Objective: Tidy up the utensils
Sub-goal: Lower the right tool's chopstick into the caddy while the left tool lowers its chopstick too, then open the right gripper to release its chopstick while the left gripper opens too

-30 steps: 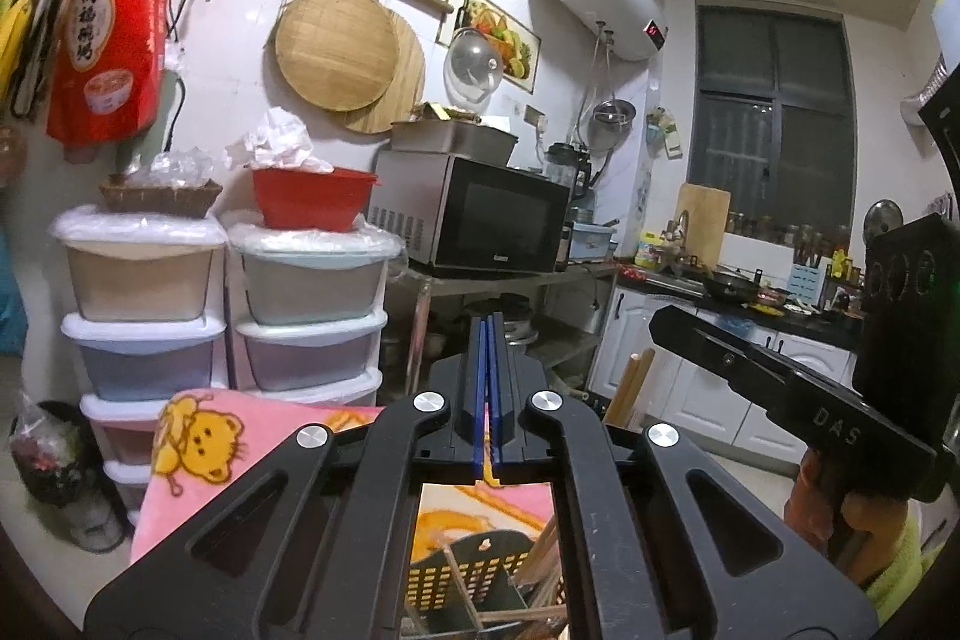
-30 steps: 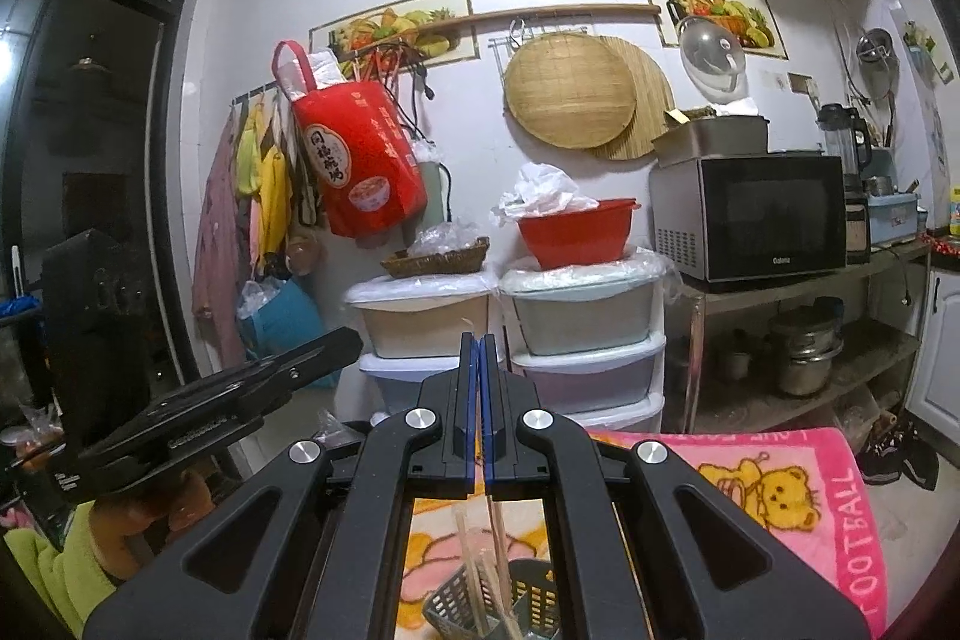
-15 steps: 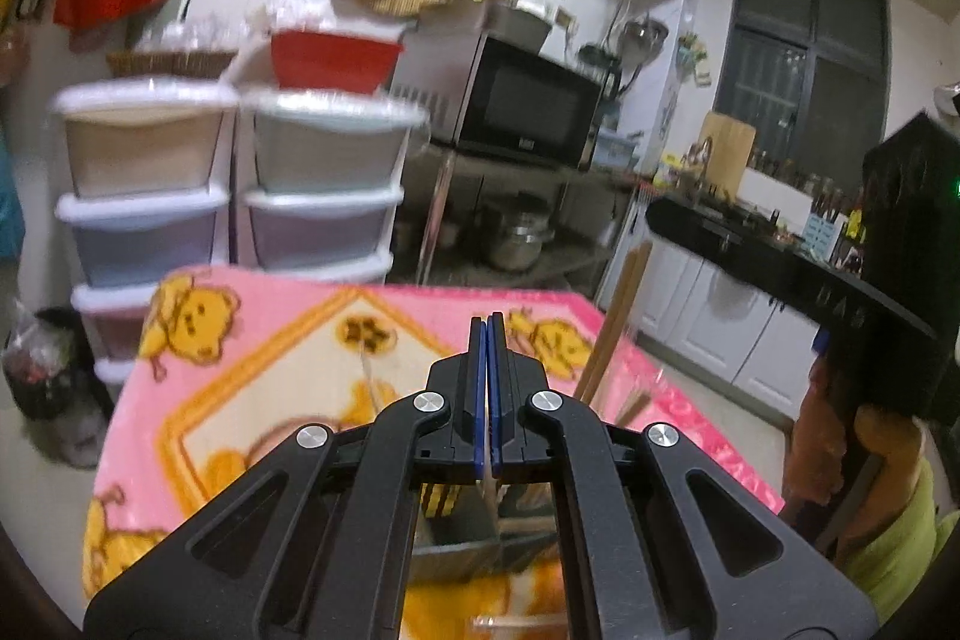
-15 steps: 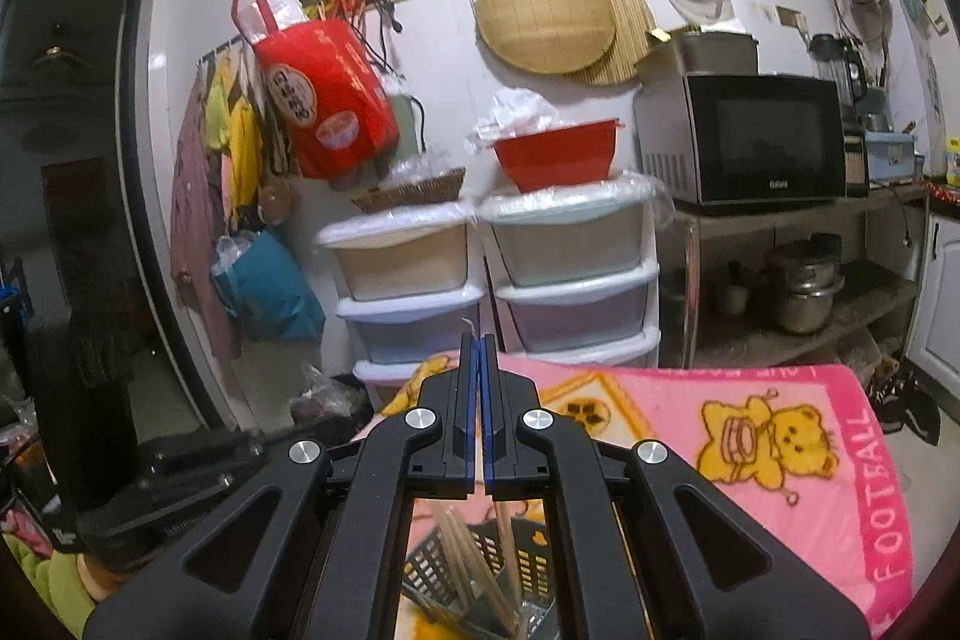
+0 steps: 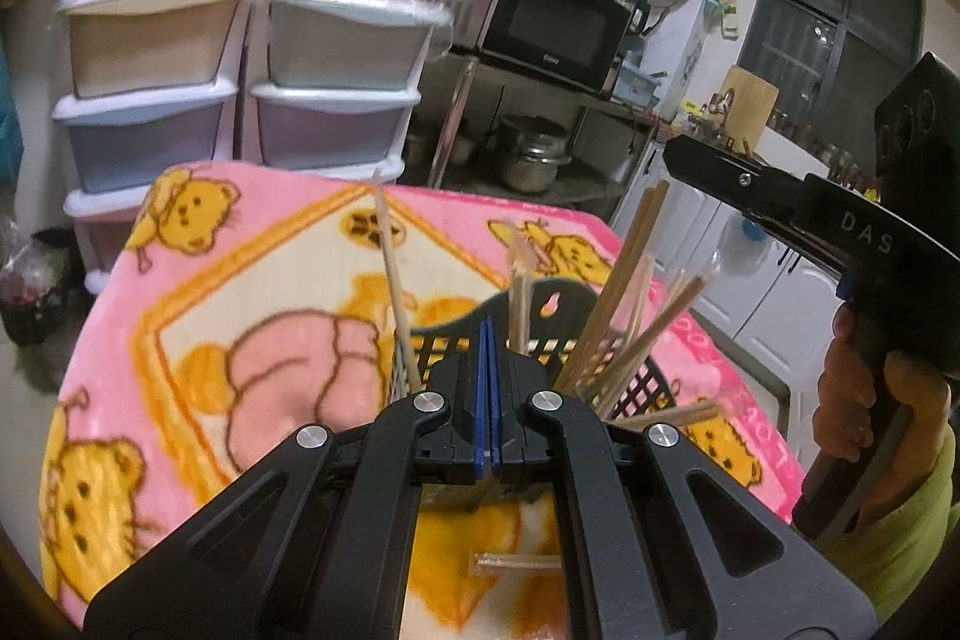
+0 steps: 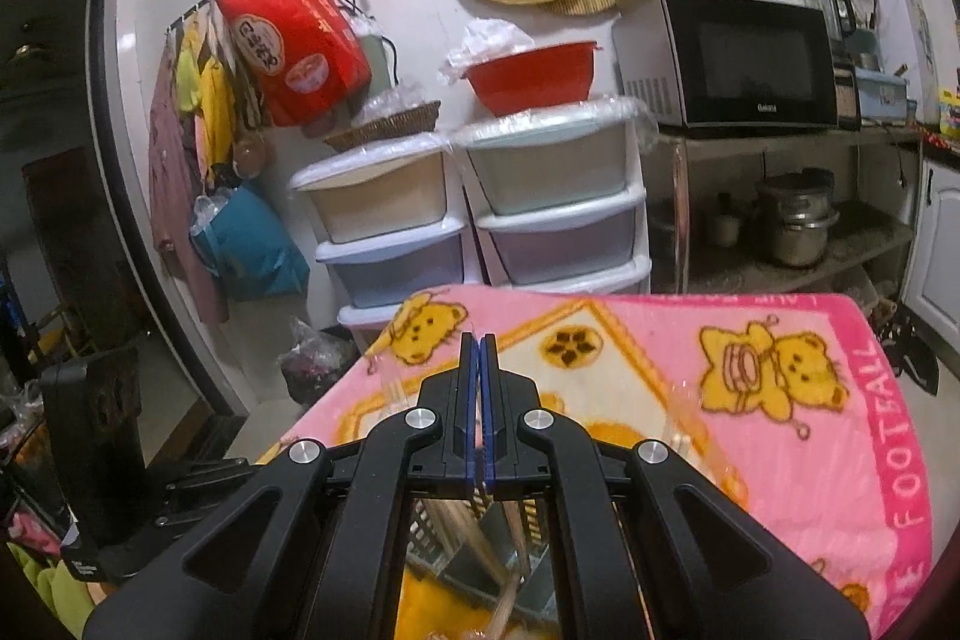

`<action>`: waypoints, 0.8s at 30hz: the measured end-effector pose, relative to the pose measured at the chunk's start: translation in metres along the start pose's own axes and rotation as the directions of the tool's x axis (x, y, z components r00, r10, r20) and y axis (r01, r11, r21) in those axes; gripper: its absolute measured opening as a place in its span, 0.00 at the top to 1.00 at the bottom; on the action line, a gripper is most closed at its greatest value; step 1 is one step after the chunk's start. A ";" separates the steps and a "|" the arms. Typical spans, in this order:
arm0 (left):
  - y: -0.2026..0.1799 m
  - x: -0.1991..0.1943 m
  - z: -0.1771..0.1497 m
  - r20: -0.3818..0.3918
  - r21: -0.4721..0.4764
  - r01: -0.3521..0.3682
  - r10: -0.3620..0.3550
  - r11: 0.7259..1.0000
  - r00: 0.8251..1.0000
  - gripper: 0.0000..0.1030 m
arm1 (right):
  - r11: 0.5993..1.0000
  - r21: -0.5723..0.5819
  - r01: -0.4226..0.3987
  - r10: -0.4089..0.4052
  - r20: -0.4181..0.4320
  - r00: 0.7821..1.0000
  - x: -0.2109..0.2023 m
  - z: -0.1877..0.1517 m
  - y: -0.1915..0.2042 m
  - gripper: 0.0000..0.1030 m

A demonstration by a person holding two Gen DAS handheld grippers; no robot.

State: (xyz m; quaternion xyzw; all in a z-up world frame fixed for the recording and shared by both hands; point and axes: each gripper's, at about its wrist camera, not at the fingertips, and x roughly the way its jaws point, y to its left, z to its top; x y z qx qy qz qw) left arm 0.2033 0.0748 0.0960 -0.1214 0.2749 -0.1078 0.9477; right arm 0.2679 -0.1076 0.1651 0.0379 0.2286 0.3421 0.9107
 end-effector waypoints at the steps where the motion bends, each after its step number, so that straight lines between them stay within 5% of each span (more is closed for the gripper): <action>1: 0.001 0.001 -0.002 -0.007 -0.003 -0.001 0.001 1.000 1.000 1.00 | 1.000 0.003 0.000 0.000 -0.006 1.000 0.000 -0.002 0.000 0.98; 9: 0.005 0.004 -0.012 -0.030 -0.013 -0.010 0.009 1.000 0.999 1.00 | 1.000 0.017 -0.009 0.009 -0.042 0.999 -0.001 -0.012 0.000 0.97; 11: 0.007 0.006 -0.014 -0.040 -0.015 -0.014 0.013 1.000 0.999 1.00 | 1.000 0.019 -0.010 0.011 -0.048 0.999 -0.001 -0.015 0.000 0.86; 19: 0.010 0.010 -0.021 -0.065 -0.018 -0.028 0.027 0.999 0.997 1.00 | 1.000 0.028 -0.001 0.003 -0.077 0.997 -0.006 -0.027 0.000 0.76; 24: 0.009 0.010 -0.024 -0.078 -0.013 -0.038 0.037 0.999 0.996 0.85 | 1.000 0.009 0.030 -0.029 -0.100 0.995 -0.010 -0.033 0.002 0.70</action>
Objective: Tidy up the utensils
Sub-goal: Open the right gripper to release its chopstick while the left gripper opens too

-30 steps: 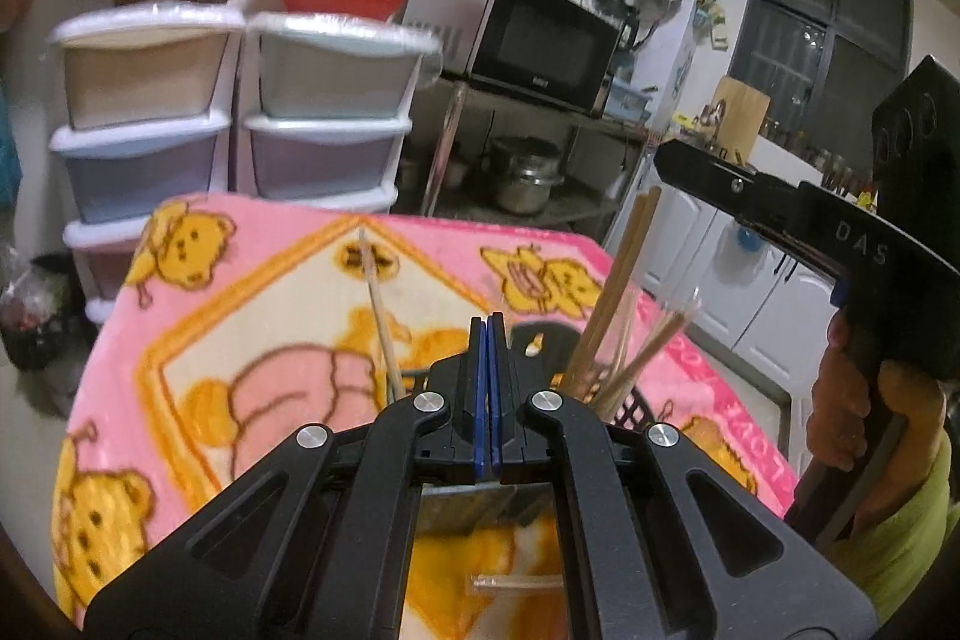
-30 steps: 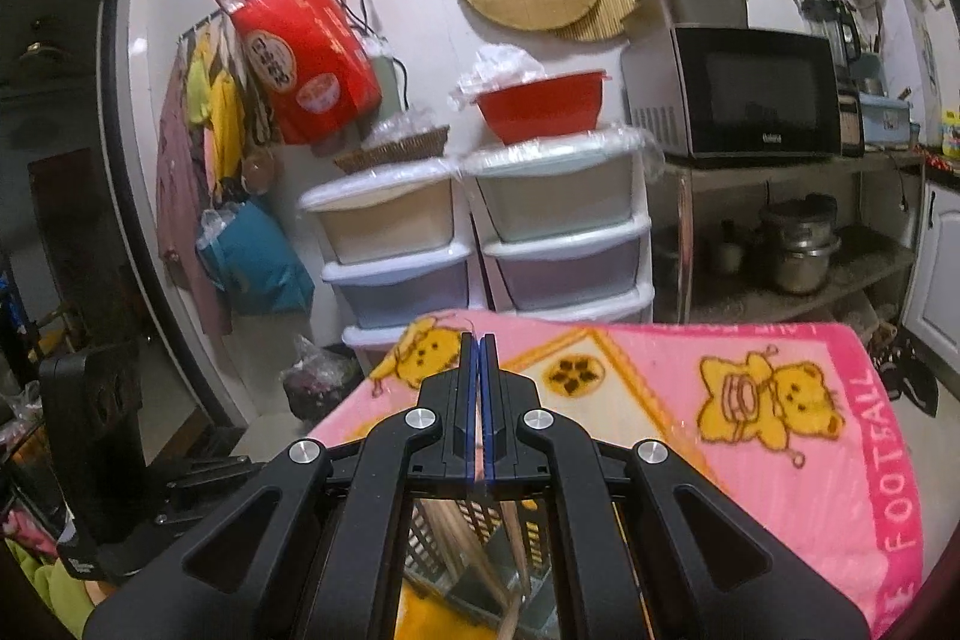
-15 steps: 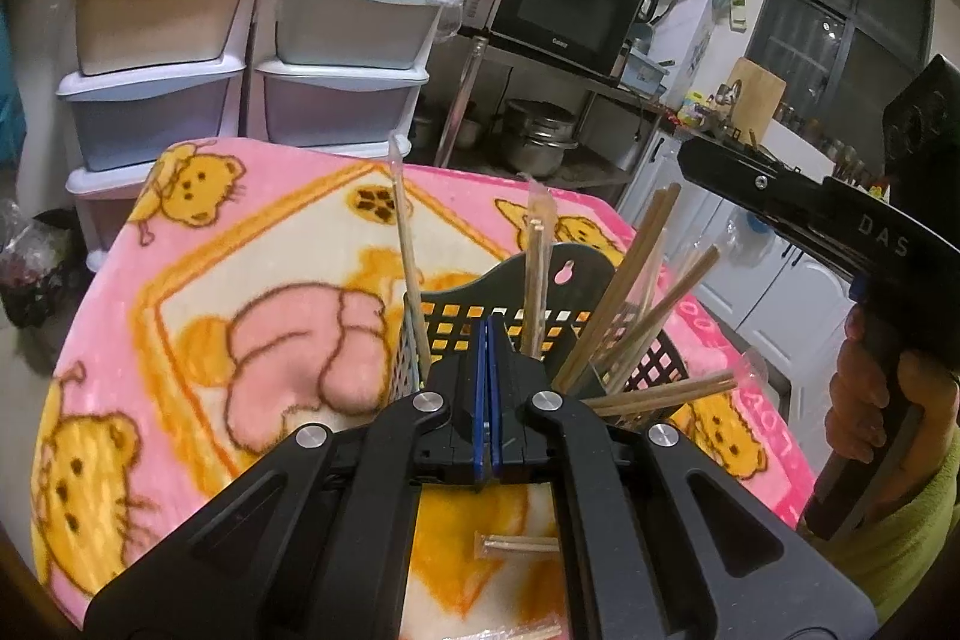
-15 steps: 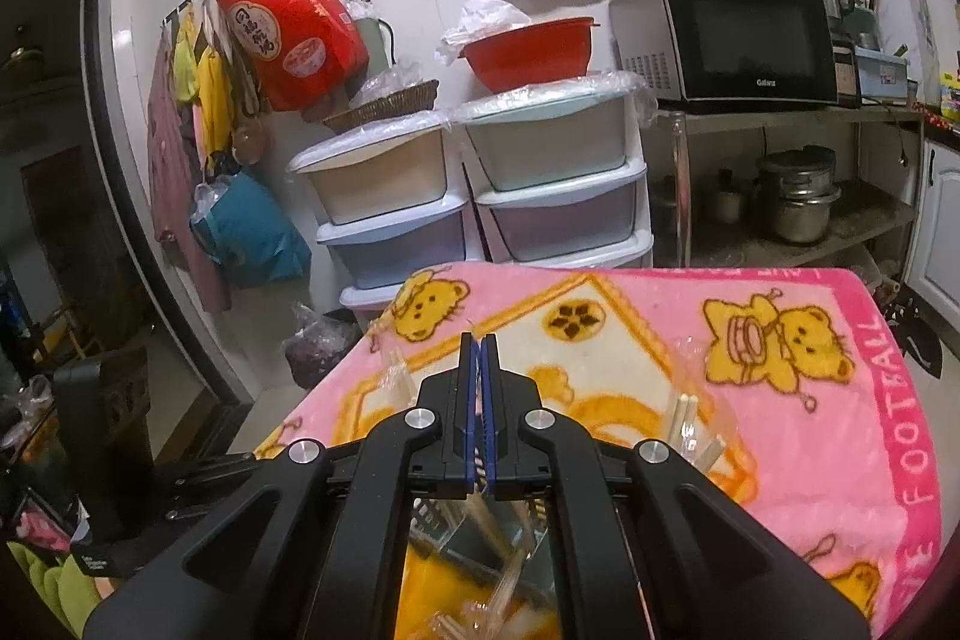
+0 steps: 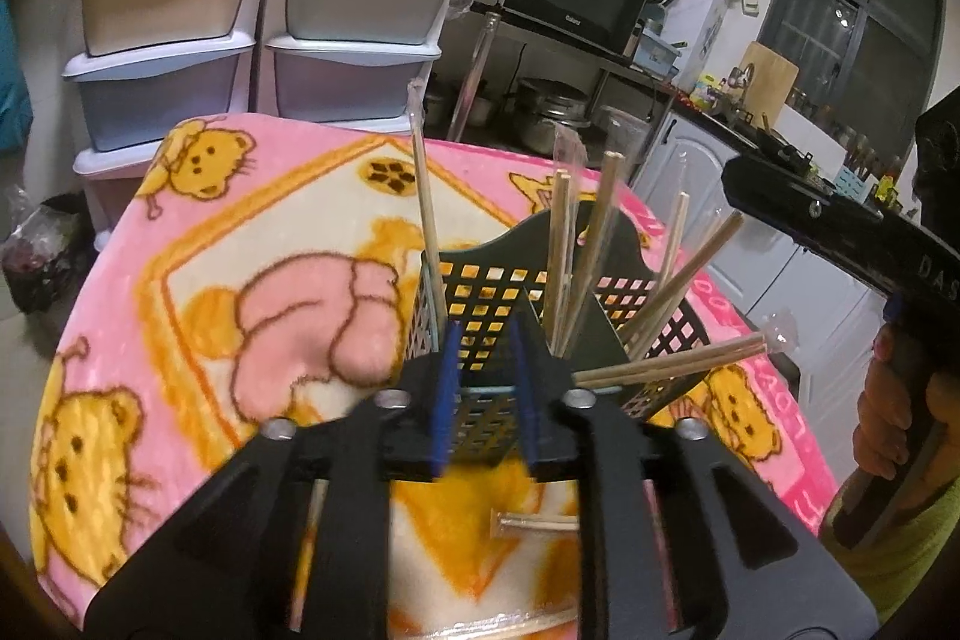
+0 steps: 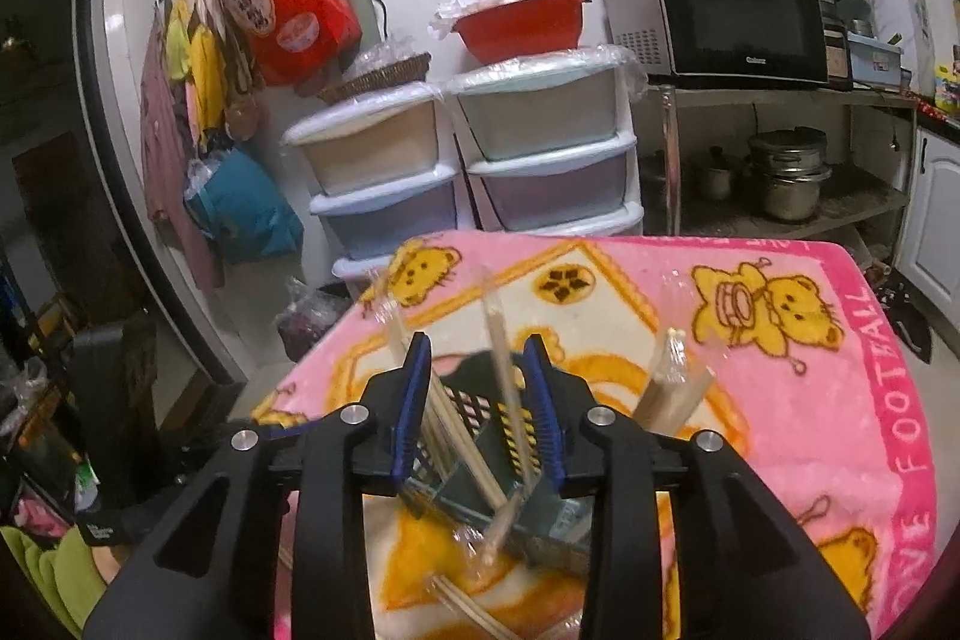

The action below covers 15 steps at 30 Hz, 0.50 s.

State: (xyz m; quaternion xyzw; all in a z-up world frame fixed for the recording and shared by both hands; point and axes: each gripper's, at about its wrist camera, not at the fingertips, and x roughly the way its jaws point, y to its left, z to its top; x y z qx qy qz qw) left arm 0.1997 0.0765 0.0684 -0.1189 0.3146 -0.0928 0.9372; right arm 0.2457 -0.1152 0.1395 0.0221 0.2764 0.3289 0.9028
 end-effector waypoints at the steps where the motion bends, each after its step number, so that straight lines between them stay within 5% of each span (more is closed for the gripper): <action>1: -0.001 0.000 -0.001 -0.001 0.002 -0.001 0.001 1.000 1.000 0.85 | 1.000 -0.003 0.006 -0.006 -0.005 1.000 -0.001 -0.001 0.000 0.69; 15: 0.000 -0.010 -0.007 0.008 -0.009 -0.020 0.020 1.000 1.000 0.53 | 0.999 -0.026 0.046 -0.047 -0.025 0.999 -0.017 -0.018 0.005 0.53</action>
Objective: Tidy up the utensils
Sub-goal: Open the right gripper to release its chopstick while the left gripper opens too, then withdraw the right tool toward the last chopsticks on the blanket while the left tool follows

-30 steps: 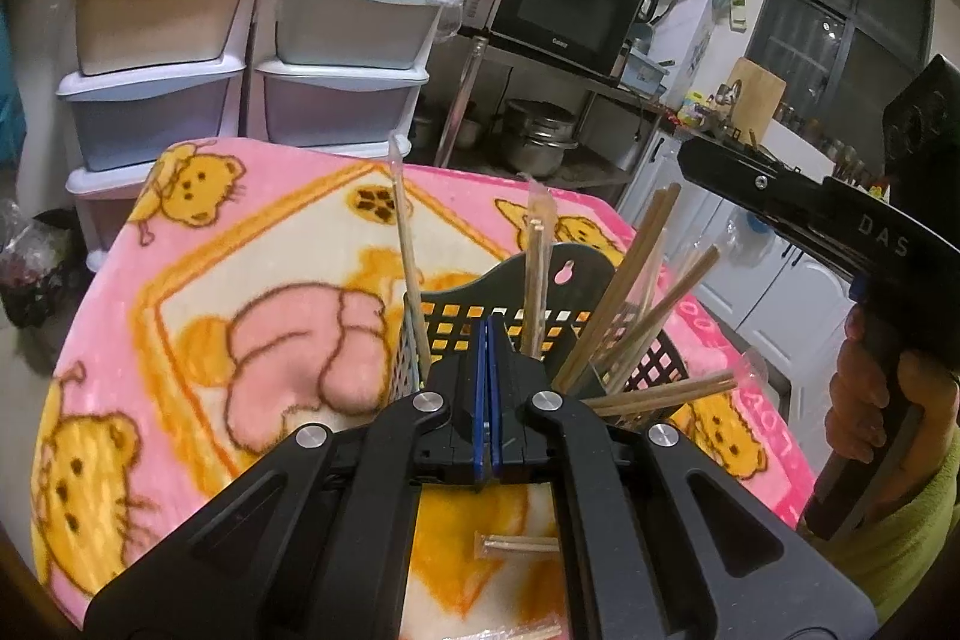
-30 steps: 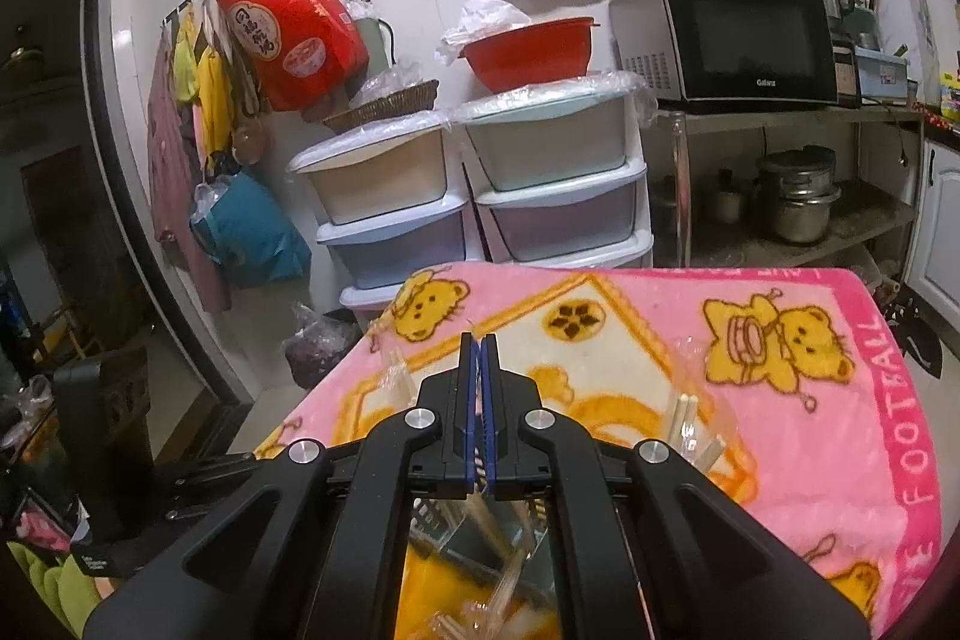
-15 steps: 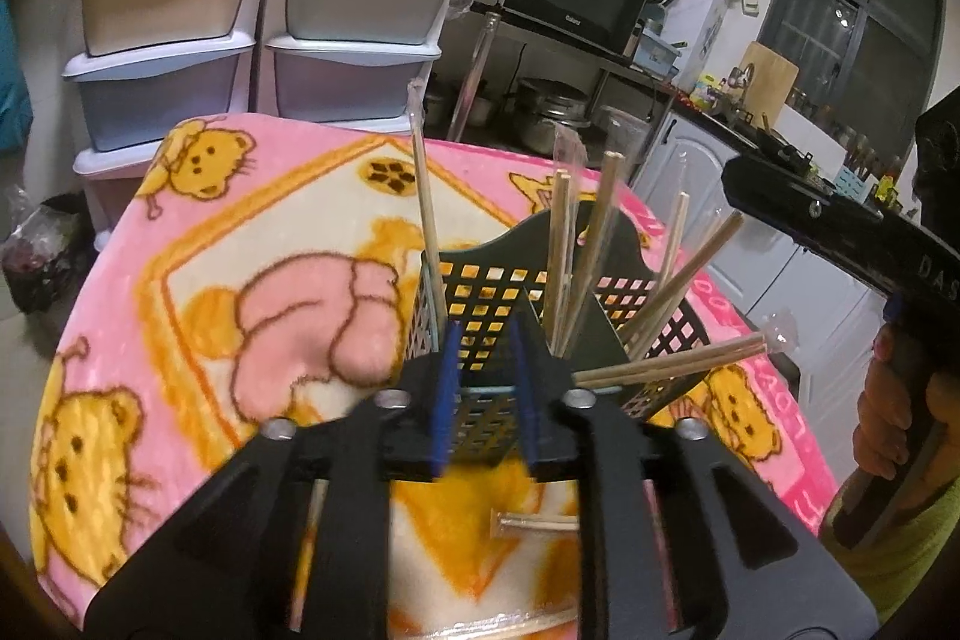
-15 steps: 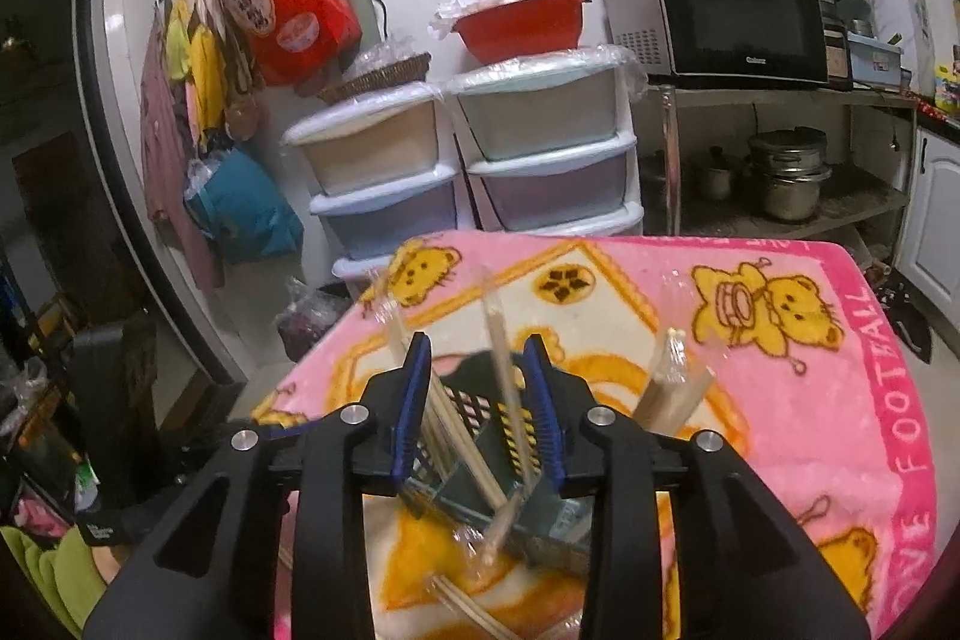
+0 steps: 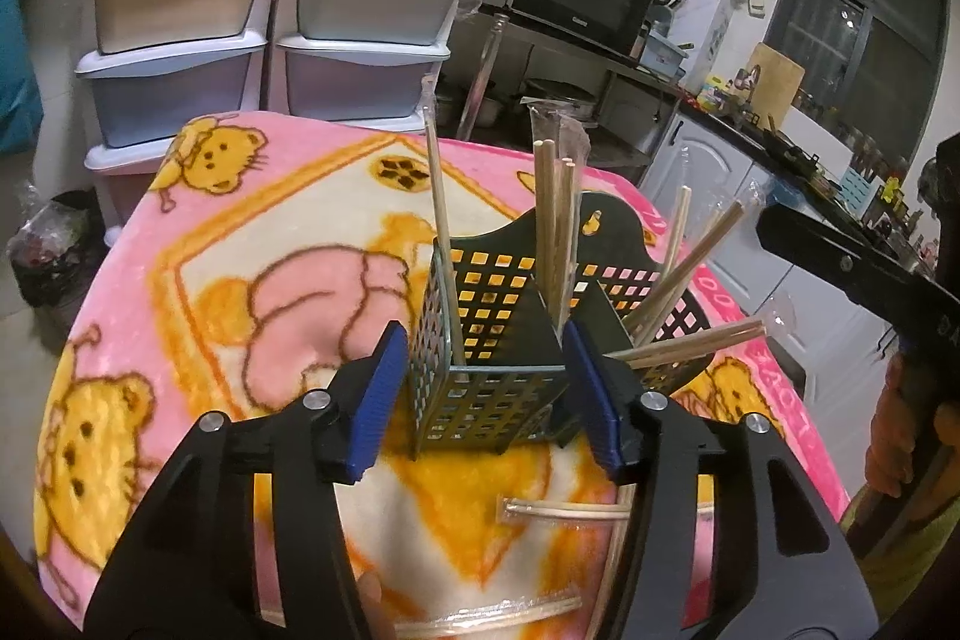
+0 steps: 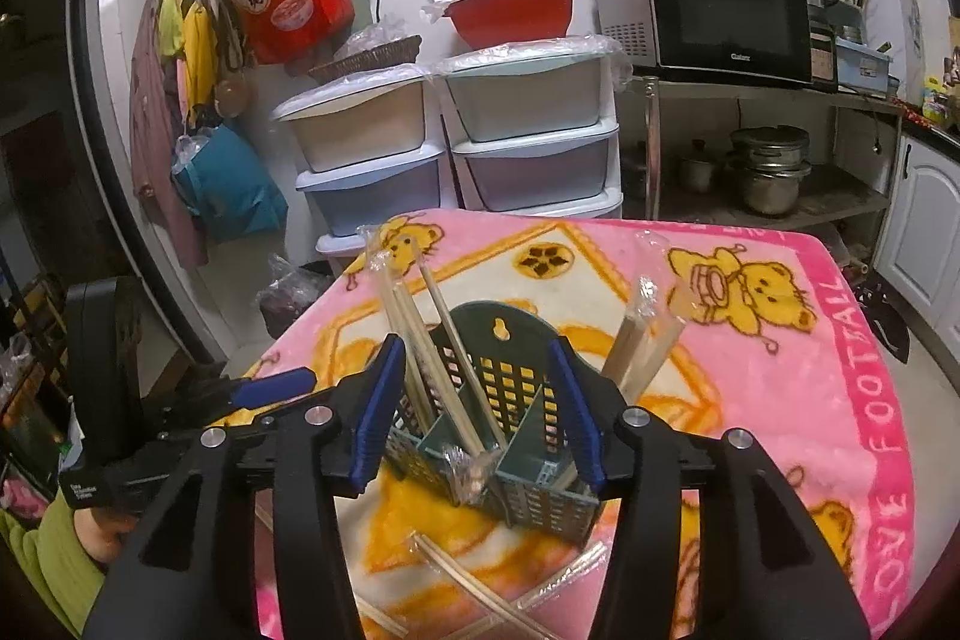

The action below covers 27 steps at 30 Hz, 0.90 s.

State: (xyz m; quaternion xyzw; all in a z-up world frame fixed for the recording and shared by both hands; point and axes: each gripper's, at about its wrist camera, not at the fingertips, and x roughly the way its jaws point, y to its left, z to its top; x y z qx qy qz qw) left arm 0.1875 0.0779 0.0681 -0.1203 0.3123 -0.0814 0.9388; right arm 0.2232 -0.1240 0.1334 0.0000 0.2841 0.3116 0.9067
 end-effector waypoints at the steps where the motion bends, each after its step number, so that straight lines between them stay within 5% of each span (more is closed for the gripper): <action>1: 0.000 -0.001 -0.001 0.001 -0.002 -0.002 0.002 1.000 1.000 0.51 | 1.000 -0.001 0.001 -0.001 0.000 1.000 -0.001 -0.001 0.000 0.52; 17: -0.005 -0.011 -0.012 0.023 0.016 -0.024 0.024 1.000 0.999 0.13 | 1.000 -0.002 0.014 -0.014 0.002 1.000 -0.025 -0.030 -0.001 0.42; 27: -0.012 -0.021 -0.028 0.025 0.039 -0.057 0.056 0.998 0.998 0.11 | 1.000 0.000 0.021 -0.021 -0.019 1.000 -0.028 -0.050 -0.002 0.40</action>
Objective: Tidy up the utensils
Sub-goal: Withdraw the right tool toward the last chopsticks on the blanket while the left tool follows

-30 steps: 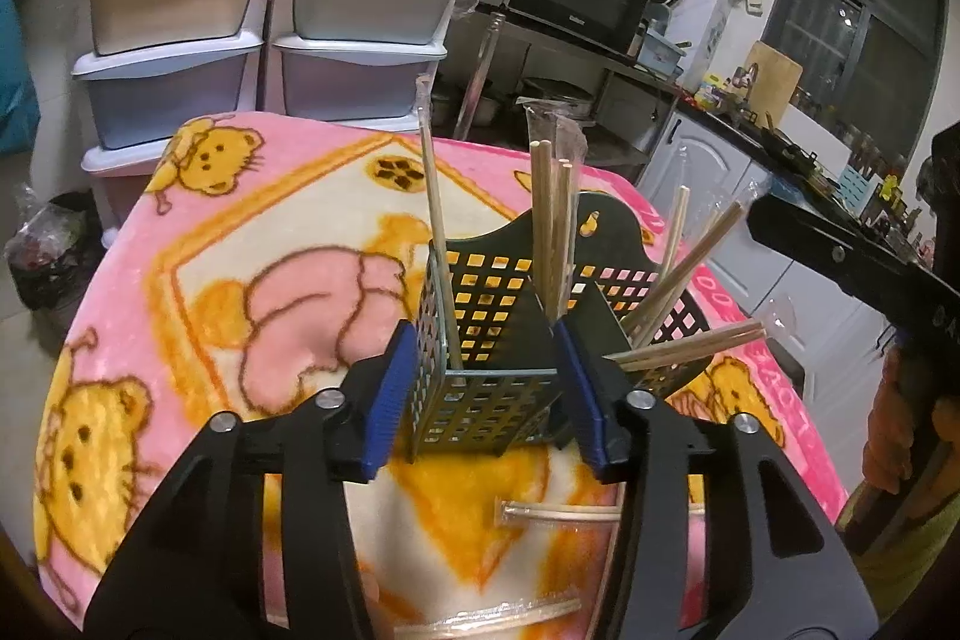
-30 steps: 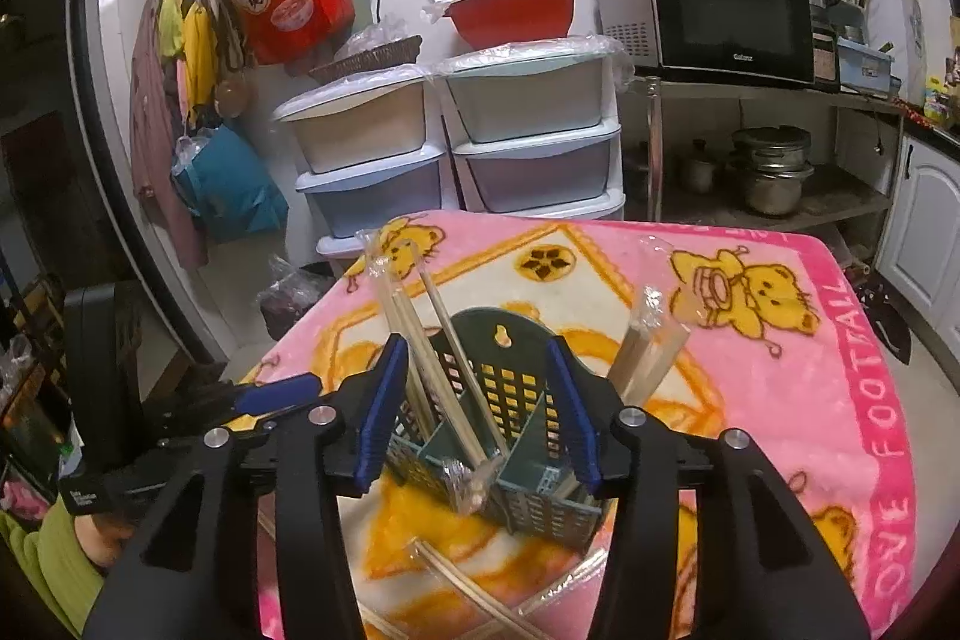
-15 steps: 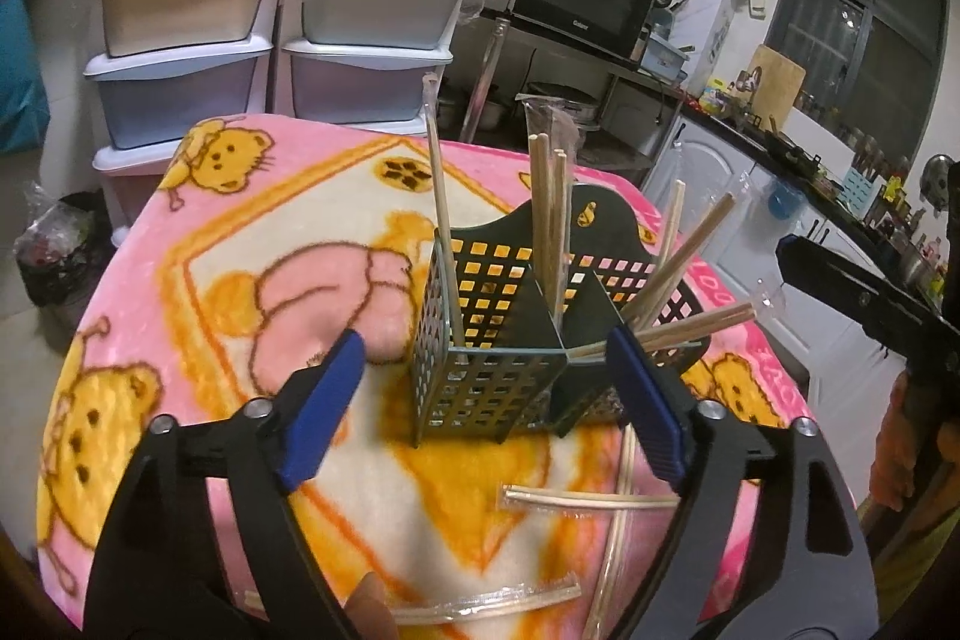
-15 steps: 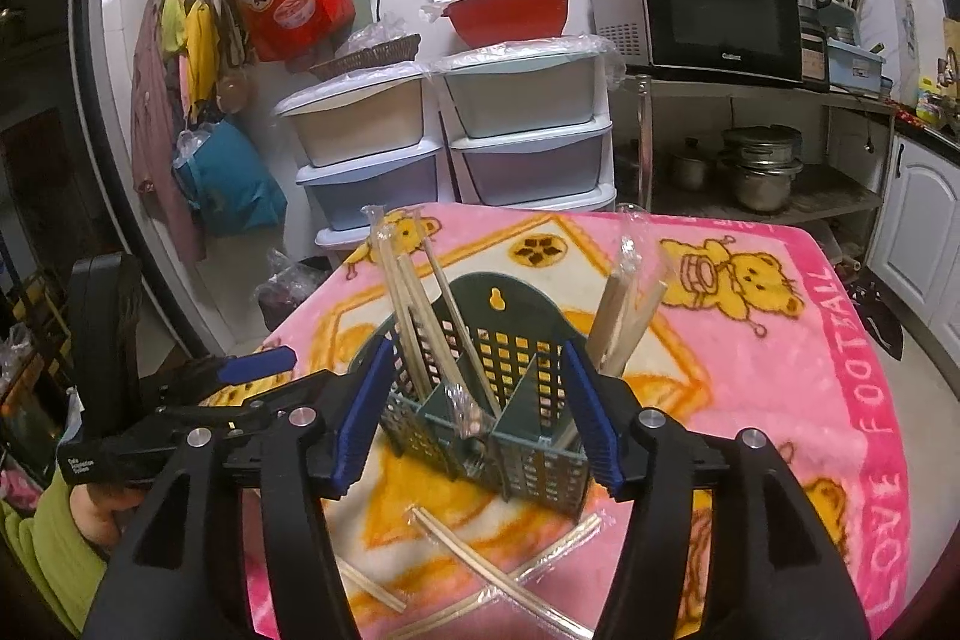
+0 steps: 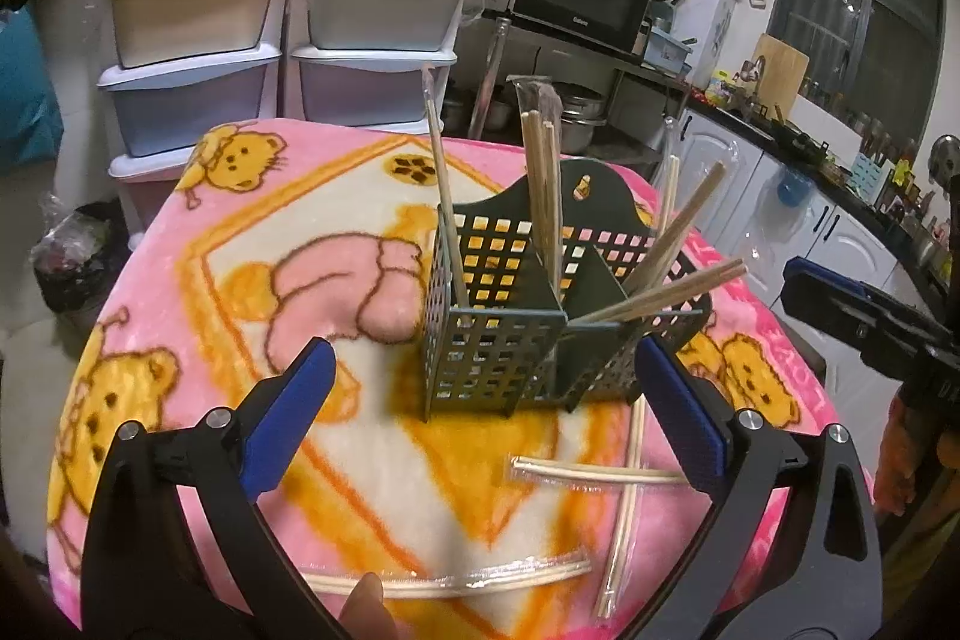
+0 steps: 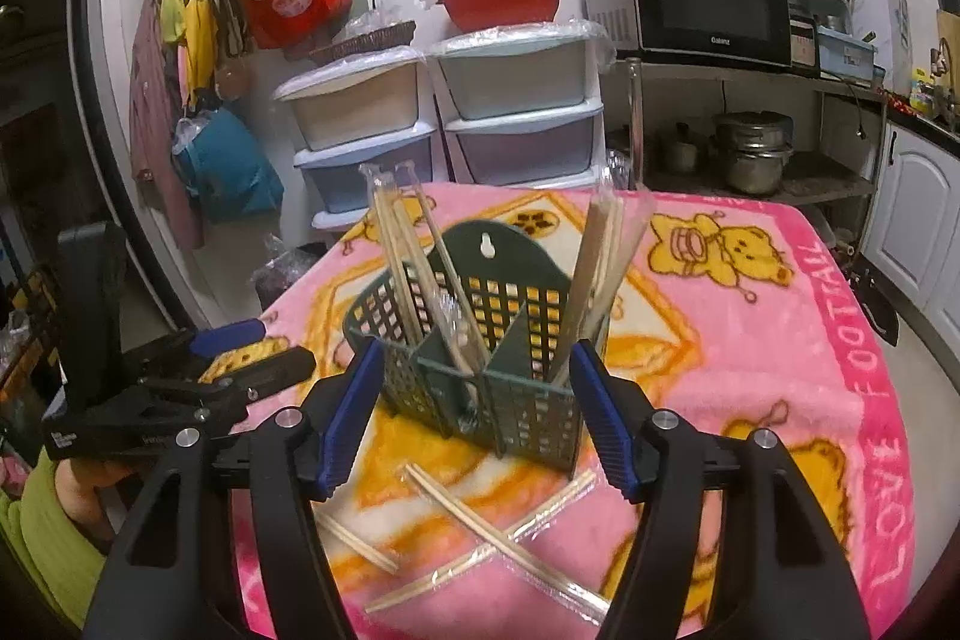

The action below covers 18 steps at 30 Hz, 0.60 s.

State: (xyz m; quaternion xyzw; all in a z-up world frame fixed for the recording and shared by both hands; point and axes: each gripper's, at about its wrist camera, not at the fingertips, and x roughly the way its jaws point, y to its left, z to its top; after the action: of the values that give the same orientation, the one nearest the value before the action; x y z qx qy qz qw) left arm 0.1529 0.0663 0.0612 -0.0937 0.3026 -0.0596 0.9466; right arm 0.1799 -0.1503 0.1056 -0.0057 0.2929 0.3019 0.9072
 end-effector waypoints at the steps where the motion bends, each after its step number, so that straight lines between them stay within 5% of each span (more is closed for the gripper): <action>1: 0.000 -0.001 -0.002 -0.003 0.000 -0.003 0.003 1.000 1.000 0.11 | 1.000 0.000 0.001 -0.001 -0.006 1.000 0.000 -0.003 0.000 0.40; 18: 0.018 0.003 -0.048 -0.096 -0.055 -0.046 0.041 0.997 0.995 0.11 | 0.998 0.043 0.043 -0.038 -0.118 0.992 0.019 -0.048 -0.020 0.40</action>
State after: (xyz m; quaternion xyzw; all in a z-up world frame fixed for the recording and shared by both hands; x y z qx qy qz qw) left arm 0.1284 0.0762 0.0172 -0.1112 0.3506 -0.0346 0.9293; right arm 0.1779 -0.1659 0.0527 -0.0090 0.3520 0.2759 0.8943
